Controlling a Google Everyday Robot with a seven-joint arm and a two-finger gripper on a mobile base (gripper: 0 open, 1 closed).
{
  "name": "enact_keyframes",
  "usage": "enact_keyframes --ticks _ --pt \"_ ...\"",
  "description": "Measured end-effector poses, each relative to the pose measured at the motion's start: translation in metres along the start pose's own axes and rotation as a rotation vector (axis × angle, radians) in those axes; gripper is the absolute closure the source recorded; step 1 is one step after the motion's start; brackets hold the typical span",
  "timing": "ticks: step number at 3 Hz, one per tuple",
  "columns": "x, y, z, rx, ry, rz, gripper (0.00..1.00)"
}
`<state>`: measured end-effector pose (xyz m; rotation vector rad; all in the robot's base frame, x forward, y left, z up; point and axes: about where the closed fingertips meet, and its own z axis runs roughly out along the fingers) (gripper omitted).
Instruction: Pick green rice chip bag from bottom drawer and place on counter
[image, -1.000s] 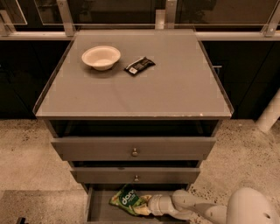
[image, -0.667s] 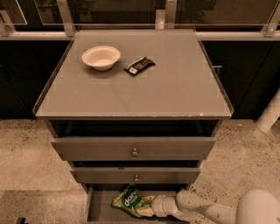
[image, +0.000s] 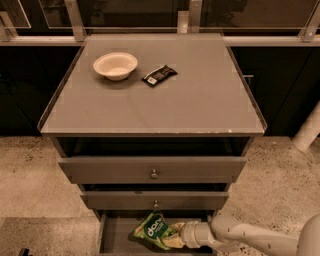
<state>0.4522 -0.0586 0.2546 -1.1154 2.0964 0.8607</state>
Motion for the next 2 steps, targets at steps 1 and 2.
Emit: enact_keyframes --ticks 1,2 --pt "-0.017 0.013 -0.036 0.027 0.016 -0.005 1.00" --pt "-0.044 0.026 -0.077 0.088 0.000 -0.047 1.00"
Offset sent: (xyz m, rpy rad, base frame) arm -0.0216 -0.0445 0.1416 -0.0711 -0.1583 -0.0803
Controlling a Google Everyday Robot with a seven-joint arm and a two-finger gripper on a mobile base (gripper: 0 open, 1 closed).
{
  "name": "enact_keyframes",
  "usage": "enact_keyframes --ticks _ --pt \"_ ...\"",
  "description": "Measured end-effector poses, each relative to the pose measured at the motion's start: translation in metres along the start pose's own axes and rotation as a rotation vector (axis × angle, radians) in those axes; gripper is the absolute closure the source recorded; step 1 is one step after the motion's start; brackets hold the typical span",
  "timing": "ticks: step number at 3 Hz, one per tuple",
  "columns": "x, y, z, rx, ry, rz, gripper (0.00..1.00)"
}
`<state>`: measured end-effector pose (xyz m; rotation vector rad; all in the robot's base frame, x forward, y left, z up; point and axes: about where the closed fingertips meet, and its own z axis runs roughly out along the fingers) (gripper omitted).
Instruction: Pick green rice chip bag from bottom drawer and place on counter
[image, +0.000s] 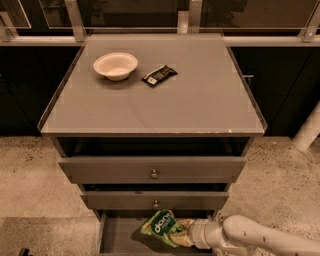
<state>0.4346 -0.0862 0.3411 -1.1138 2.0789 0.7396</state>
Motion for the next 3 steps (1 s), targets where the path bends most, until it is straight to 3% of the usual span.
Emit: enact_keyframes --ticks 1,3 --pt "0.000 0.000 0.000 0.000 0.000 0.000 1.00" --pt "-0.006 0.032 -0.026 -0.094 0.043 0.005 1.00"
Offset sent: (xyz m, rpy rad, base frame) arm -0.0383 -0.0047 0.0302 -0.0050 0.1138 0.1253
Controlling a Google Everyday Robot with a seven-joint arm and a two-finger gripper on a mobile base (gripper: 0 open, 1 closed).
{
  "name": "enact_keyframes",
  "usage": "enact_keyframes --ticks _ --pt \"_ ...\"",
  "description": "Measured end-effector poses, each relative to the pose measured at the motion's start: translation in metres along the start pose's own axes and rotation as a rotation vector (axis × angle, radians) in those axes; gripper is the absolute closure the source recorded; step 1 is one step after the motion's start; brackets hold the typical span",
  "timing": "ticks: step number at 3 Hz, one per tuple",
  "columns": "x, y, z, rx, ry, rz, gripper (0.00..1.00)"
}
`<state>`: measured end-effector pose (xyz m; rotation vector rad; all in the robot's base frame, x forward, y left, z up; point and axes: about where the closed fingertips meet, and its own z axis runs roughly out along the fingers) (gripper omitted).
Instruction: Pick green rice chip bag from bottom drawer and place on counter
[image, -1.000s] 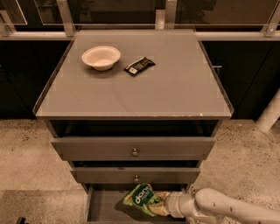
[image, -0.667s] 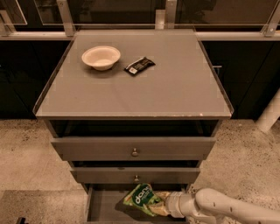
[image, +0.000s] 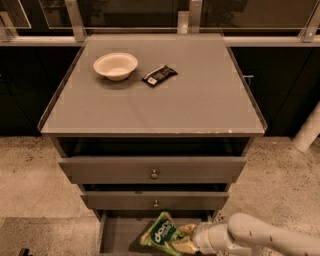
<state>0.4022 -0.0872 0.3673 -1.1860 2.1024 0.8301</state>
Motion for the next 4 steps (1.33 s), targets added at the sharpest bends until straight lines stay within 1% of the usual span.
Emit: enact_keyframes --ticks 1,2,3,4 --pt "0.007 0.034 -0.039 0.022 -0.039 0.014 1.00" --pt "0.003 0.053 -0.089 0.118 -0.071 -0.008 1.00" --pt "-0.011 0.060 -0.142 0.215 -0.138 -0.053 1.00" --pt "0.002 0.062 -0.155 0.253 -0.146 -0.024 1.00"
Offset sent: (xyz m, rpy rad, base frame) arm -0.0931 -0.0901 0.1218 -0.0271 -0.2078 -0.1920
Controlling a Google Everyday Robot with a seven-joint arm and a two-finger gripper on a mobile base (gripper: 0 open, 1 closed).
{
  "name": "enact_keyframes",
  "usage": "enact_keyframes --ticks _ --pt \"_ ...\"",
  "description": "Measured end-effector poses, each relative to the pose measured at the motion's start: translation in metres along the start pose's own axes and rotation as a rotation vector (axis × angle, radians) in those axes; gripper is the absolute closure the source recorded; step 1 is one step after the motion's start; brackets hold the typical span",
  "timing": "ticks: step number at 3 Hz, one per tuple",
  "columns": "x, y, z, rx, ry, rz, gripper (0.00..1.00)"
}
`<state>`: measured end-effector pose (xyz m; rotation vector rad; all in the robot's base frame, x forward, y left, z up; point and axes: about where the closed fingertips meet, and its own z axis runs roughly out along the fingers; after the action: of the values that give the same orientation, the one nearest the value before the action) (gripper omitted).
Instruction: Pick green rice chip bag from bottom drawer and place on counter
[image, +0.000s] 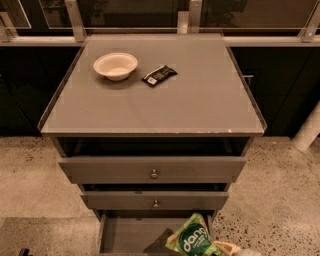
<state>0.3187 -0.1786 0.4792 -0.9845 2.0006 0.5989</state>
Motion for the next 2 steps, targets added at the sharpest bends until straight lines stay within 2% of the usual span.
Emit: enact_keyframes --ticks 1,2 --pt "-0.011 0.001 -0.001 -0.013 -0.006 -0.062 1.00" --pt "-0.041 0.005 -0.023 -0.044 0.010 -0.206 1.00"
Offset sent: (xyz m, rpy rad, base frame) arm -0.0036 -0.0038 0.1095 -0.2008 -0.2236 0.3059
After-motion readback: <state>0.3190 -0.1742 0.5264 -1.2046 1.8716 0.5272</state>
